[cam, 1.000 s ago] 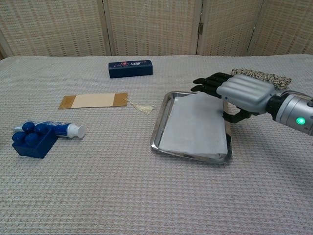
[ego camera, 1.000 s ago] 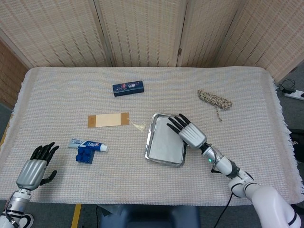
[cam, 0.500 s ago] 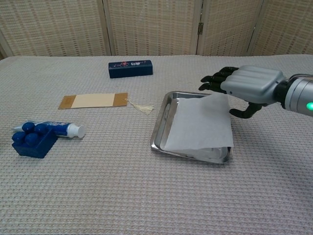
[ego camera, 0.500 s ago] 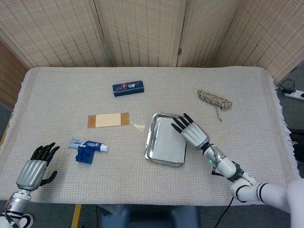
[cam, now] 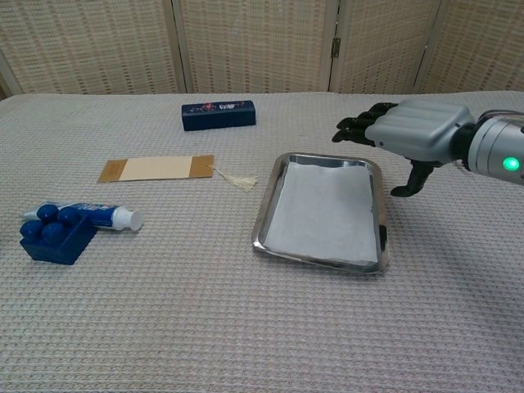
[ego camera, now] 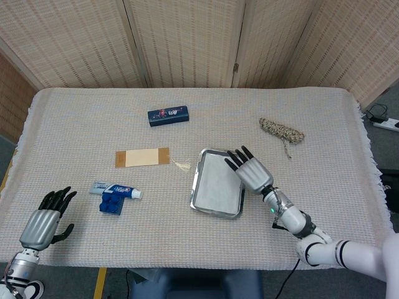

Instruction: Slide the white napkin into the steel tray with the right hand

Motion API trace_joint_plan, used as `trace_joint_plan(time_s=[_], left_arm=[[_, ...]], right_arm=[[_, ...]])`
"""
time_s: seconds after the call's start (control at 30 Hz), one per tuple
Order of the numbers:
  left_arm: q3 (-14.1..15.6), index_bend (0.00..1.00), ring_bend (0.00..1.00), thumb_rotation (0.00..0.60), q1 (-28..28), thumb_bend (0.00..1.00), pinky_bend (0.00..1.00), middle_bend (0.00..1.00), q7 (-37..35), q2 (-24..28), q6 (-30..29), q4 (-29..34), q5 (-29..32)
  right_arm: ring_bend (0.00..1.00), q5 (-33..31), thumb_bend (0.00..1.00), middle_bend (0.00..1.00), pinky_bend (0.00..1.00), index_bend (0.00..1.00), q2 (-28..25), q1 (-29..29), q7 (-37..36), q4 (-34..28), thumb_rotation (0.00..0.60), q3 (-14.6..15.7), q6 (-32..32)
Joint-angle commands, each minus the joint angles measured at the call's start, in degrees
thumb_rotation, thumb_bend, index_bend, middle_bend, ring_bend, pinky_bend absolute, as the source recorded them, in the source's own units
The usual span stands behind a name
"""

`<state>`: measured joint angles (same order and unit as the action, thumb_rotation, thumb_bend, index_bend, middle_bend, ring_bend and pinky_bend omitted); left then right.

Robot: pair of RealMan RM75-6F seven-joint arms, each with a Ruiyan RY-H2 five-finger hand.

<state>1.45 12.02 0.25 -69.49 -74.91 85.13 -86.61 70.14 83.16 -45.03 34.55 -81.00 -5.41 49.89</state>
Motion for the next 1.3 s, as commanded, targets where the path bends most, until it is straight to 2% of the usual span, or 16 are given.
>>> trace_joint_plan(time_s=[0.03, 0.17, 0.2, 0.23, 0.27, 0.33, 0.37, 0.4, 0.43, 0.5, 0.63, 0.87, 1.0, 1.3], left_arm=[[-0.02, 0.0, 0.0, 0.6, -0.05, 0.44, 0.0, 0.0, -0.05, 0.0, -0.2, 0.1, -0.13], [-0.02, 0.0, 0.0, 0.6, -0.06, 0.44, 0.0, 0.0, 0.12, -0.07, -0.35, 0.26, -0.31], [-0.04, 0.0, 0.0, 0.6, -0.06, 0.44, 0.0, 0.0, 0.19, -0.11, -0.36, 0.25, -0.31], [-0.05, 0.0, 0.0, 0.6, -0.05, 0.44, 0.0, 0.0, 0.29, -0.15, -0.34, 0.23, -0.3], [-0.06, 0.0, 0.0, 0.6, -0.02, 0.44, 0.0, 0.0, 0.38, -0.18, -0.26, 0.21, -0.26], [-0.04, 0.0, 0.0, 0.6, 0.04, 0.44, 0.0, 0.0, 0.57, -0.26, -0.12, 0.23, -0.26], [-0.02, 0.0, 0.0, 0.6, 0.06, 0.44, 0.0, 0.0, 0.67, -0.3, -0.13, 0.28, -0.35], [0.01, 0.0, 0.0, 0.6, 0.07, 0.44, 0.0, 0.0, 0.73, -0.31, -0.17, 0.35, -0.45], [0.03, 0.0, 0.0, 0.6, 0.07, 0.44, 0.0, 0.0, 0.77, -0.32, -0.25, 0.43, -0.58], [0.06, 0.0, 0.0, 0.6, 0.04, 0.44, 0.0, 0.0, 0.81, -0.3, -0.47, 0.57, -0.82], [0.03, 0.0, 0.0, 0.6, -0.07, 0.44, 0.0, 0.0, 0.45, -0.14, -1.0, 0.64, -1.17], [0.04, 0.0, 0.0, 0.6, -0.11, 0.44, 0.0, 0.0, -0.61, 0.18, -1.33, 0.51, -1.53], [-0.02, 0.0, 0.0, 0.6, -0.14, 0.44, 0.0, 0.0, -0.89, 0.17, -1.46, 0.32, -1.57], [-0.3, 0.0, 0.0, 0.6, 0.0, 0.44, 0.0, 0.0, -1.53, 0.27, -0.95, -0.17, -0.88]], right_arm=[[0.0, 4.29, 0.31, 0.0, 0.0, 0.0, -4.27, 3.0, -11.49, -4.46, 0.6, 1.22, 1.83], [0.0, 8.67, 0.31, 0.01, 0.0, 0.0, -8.72, 5.1, -17.14, -7.0, 0.6, 3.74, 3.07], [0.03, 9.65, 0.31, 0.06, 0.0, 0.0, -9.53, 5.56, -17.86, -7.49, 0.6, 4.25, 3.62], [0.13, 10.74, 0.31, 0.17, 0.07, 0.0, -10.11, 6.06, -18.43, -7.75, 0.6, 4.72, 4.44], [0.24, 11.65, 0.33, 0.3, 0.17, 0.0, -10.56, 6.48, -18.9, -7.9, 0.6, 5.26, 4.91], [0.57, 12.59, 0.46, 0.62, 0.54, 0.0, -11.71, 6.88, -19.45, -8.65, 0.6, 6.6, 4.12], [0.65, 12.65, 0.53, 0.7, 0.64, 0.0, -12.32, 6.79, -19.31, -9.31, 0.6, 7.19, 3.04], [0.77, 12.68, 0.64, 0.81, 0.77, 0.01, -12.63, 6.69, -19.05, -9.72, 0.6, 7.47, 2.41], [0.84, 12.51, 0.71, 0.88, 0.84, 0.03, -12.87, 6.57, -18.64, -10.12, 0.6, 7.69, 1.72], [0.93, 11.82, 0.8, 0.96, 0.93, 0.06, -13.19, 6.14, -17.92, -11.08, 0.6, 7.75, 0.2], [1.0, 10.13, 0.87, 1.0, 1.0, 0.11, -12.9, 5.46, -16.25, -12.03, 0.6, 6.96, -1.21], [1.0, 4.81, 0.94, 1.0, 1.0, 0.22, -10.96, 4.0, -11.19, -11.91, 0.6, 5.96, -4.36], [1.0, 1.93, 0.95, 1.0, 1.0, 0.26, -9.29, 3.31, -8.93, -11.04, 0.6, 5.49, -5.31], [1.0, -0.16, 0.95, 1.0, 1.0, 0.27, -5.93, 2.94, -7.57, -7.57, 0.6, 5.52, -5.44]])
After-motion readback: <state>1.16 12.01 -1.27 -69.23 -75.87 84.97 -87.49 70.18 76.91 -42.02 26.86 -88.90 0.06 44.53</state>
